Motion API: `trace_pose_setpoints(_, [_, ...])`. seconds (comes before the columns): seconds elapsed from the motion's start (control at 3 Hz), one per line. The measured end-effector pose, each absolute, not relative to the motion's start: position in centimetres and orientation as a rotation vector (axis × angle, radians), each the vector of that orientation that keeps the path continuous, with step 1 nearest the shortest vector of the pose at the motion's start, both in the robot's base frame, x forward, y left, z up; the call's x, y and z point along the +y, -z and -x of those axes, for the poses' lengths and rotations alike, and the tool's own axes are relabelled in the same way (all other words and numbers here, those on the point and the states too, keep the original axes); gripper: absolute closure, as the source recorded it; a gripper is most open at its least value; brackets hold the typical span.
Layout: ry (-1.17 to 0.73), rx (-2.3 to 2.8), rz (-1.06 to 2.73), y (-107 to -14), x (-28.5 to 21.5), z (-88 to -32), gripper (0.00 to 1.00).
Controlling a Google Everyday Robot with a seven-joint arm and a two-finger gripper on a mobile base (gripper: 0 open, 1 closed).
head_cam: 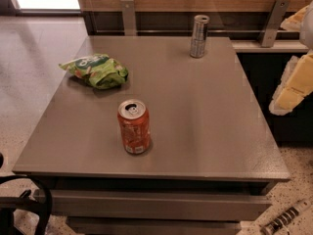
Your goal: Move redbull can near coke can
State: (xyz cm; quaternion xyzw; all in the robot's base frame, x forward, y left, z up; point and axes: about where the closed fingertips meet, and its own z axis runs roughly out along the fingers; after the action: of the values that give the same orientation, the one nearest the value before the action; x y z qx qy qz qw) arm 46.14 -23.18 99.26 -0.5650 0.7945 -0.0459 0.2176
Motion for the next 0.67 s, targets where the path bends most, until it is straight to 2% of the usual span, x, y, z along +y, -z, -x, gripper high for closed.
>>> trace_pose_setpoints(0.67, [-0.074,2.101,1.109,-96.5,-26.6,-52.0,0.00])
